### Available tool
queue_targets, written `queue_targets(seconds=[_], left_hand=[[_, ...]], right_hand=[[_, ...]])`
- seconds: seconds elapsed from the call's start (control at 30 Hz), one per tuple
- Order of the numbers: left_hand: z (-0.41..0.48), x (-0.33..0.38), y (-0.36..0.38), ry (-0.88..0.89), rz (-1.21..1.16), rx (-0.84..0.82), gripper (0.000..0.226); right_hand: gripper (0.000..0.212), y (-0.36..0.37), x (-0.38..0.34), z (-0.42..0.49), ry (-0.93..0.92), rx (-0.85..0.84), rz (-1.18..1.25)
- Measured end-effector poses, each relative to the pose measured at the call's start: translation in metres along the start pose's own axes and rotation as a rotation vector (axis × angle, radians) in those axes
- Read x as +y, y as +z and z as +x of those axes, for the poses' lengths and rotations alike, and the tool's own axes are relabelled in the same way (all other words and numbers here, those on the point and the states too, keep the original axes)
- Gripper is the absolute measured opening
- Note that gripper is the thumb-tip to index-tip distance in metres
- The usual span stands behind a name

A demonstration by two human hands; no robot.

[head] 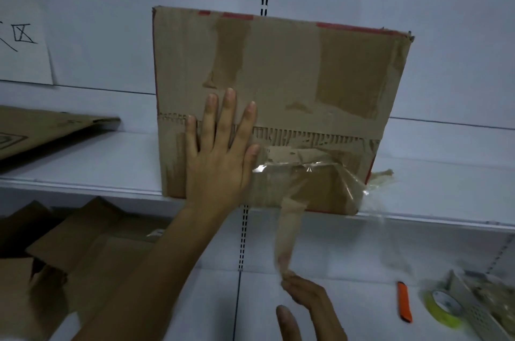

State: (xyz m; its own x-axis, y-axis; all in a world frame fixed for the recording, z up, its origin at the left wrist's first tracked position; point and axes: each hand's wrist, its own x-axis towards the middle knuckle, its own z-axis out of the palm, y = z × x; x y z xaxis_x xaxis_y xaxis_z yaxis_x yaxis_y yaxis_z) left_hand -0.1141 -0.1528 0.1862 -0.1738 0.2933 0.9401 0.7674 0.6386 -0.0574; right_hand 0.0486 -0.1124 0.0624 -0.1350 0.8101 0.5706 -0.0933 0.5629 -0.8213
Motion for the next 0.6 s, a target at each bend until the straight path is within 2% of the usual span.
queue_targets(seconds=[0.03, 0.07, 0.1, 0.2, 0.27, 0.33, 0.4, 0.43, 0.5, 0.53, 0.57, 0.6], left_hand=[[0.0, 0.001, 0.0, -0.006, -0.002, 0.003, 0.055], [-0.001, 0.002, 0.0, -0.012, -0.006, 0.005, 0.055], [-0.001, 0.003, 0.0, -0.017, -0.009, 0.004, 0.055], [-0.001, 0.003, -0.003, -0.018, -0.015, 0.0, 0.055], [0.0, 0.005, -0.005, -0.022, -0.019, 0.001, 0.054], [-0.001, 0.006, -0.005, -0.025, -0.029, -0.007, 0.055], [-0.001, 0.005, -0.004, -0.023, -0.022, -0.009, 0.055], [-0.001, 0.005, -0.004, -0.027, -0.015, -0.006, 0.055], [-0.001, 0.005, -0.006, -0.023, -0.018, -0.003, 0.054], [-0.002, 0.004, -0.006, -0.016, -0.021, 0.002, 0.054], [-0.002, 0.003, -0.005, -0.006, -0.018, 0.008, 0.054], [-0.003, 0.002, -0.004, 0.005, -0.01, 0.012, 0.054]], right_hand=[[0.035, -0.006, 0.001, -0.005, 0.004, -0.1, 0.109], [0.027, -0.012, -0.003, -0.008, 0.054, -0.176, 0.197], [0.021, -0.018, -0.002, -0.01, 0.171, -0.186, 0.302], [0.026, -0.047, 0.014, 0.008, 0.777, -0.096, 0.587], [0.027, -0.053, 0.01, 0.012, 1.026, -0.146, 0.645], [0.024, -0.057, 0.001, -0.002, 1.049, -0.28, 0.563], [0.013, -0.066, -0.037, -0.014, 0.793, -0.465, 0.383], [0.016, -0.067, -0.061, -0.016, 0.575, -0.434, 0.347], [0.016, -0.065, -0.098, 0.001, 0.02, -0.502, 0.266], [0.015, -0.058, -0.109, 0.023, -0.173, -0.533, 0.19], [0.02, -0.054, -0.113, 0.044, -0.244, -0.565, 0.091], [0.021, -0.049, -0.116, 0.066, -0.237, -0.603, 0.056]])
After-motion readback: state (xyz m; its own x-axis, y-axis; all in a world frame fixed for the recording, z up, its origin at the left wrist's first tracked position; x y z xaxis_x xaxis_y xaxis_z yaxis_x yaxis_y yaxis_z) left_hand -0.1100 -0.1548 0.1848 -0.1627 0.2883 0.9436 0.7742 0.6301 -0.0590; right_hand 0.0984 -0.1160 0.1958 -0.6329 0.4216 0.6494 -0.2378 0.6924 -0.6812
